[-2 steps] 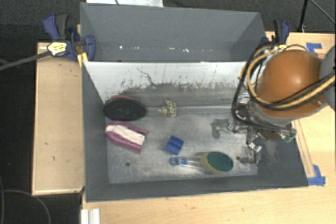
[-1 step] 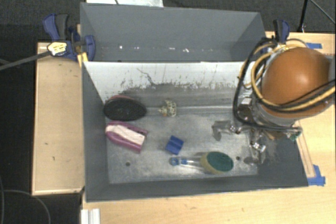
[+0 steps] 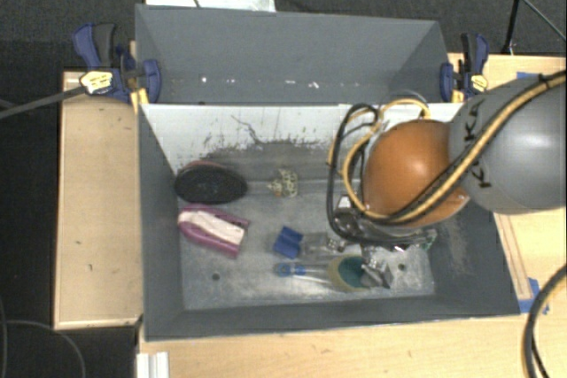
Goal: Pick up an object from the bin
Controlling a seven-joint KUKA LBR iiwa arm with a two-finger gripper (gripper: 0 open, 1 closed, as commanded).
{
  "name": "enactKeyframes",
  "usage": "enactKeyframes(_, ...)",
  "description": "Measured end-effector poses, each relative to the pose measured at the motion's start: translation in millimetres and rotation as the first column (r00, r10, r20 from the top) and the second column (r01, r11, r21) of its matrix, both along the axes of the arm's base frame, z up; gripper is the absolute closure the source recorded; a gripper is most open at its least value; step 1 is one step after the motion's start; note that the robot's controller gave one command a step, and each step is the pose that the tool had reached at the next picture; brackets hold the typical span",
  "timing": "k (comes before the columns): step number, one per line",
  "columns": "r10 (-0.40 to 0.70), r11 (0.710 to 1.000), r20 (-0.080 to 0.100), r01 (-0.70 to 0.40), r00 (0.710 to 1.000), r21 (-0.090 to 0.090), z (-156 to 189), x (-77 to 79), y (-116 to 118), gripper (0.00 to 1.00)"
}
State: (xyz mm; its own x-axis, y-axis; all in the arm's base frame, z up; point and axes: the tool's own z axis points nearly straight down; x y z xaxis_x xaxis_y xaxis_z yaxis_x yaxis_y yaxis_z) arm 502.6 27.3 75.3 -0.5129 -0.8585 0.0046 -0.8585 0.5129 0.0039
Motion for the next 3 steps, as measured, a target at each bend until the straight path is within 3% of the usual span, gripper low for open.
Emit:
enactKeyframes(1, 0.000, 1.000, 0.007, 0.000, 1.000, -0.002, 3, 2.1, -2, 1.00)
enactKeyframes(2, 0.007, 1.000, 0.014, -0.007, 1.000, 0.003, 109, -9.7, -4, 1.00)
enactKeyframes(3, 0.007, 1.000, 0.017, -0.007, 1.000, 0.003, 209, 2.2, -6, 1.00)
